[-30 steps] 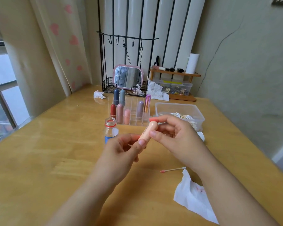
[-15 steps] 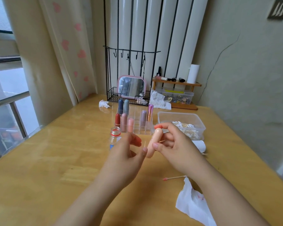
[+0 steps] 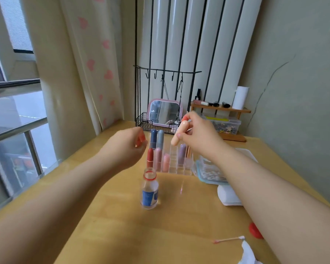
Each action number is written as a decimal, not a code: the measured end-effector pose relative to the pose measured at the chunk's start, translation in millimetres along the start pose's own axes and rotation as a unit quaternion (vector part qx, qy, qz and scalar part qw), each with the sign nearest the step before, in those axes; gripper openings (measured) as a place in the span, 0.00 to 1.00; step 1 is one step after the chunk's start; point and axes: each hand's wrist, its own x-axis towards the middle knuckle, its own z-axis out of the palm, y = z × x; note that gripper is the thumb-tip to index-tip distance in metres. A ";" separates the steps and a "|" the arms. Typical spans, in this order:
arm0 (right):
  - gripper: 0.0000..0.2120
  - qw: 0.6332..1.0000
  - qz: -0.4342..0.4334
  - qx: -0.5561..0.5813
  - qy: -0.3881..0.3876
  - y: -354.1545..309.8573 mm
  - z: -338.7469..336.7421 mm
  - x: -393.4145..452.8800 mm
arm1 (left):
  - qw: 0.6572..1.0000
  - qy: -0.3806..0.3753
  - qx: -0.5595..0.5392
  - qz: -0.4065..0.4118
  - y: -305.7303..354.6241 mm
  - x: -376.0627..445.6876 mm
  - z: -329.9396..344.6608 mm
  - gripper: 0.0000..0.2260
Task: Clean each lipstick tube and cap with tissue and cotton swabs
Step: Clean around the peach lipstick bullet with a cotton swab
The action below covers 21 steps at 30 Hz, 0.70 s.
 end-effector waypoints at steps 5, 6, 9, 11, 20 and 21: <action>0.11 0.999 0.005 -0.045 -0.010 2.0 22.8 45.4 | 1.000 -0.011 0.002 0.013 -19.5 32.6 30.6 0.05; 0.12 0.998 0.006 -0.054 -0.017 4.0 27.7 51.6 | 1.000 -0.011 -0.002 0.015 -22.1 37.2 36.1 0.04; 0.11 0.998 0.014 -0.060 -0.030 11.1 43.4 65.1 | 1.000 -0.005 -0.011 0.018 -28.8 46.3 49.4 0.04; 0.11 0.996 0.014 -0.087 -0.034 18.2 54.0 72.1 | 1.000 -0.003 -0.015 0.019 -33.4 49.0 55.7 0.05; 0.07 0.968 0.012 -0.232 -0.090 45.0 84.4 89.1 | 0.999 -0.029 -0.030 0.020 -44.1 43.4 71.6 0.06; 0.06 0.966 0.011 -0.241 -0.094 45.3 85.1 90.4 | 0.999 -0.032 -0.031 0.020 -43.7 42.1 71.9 0.06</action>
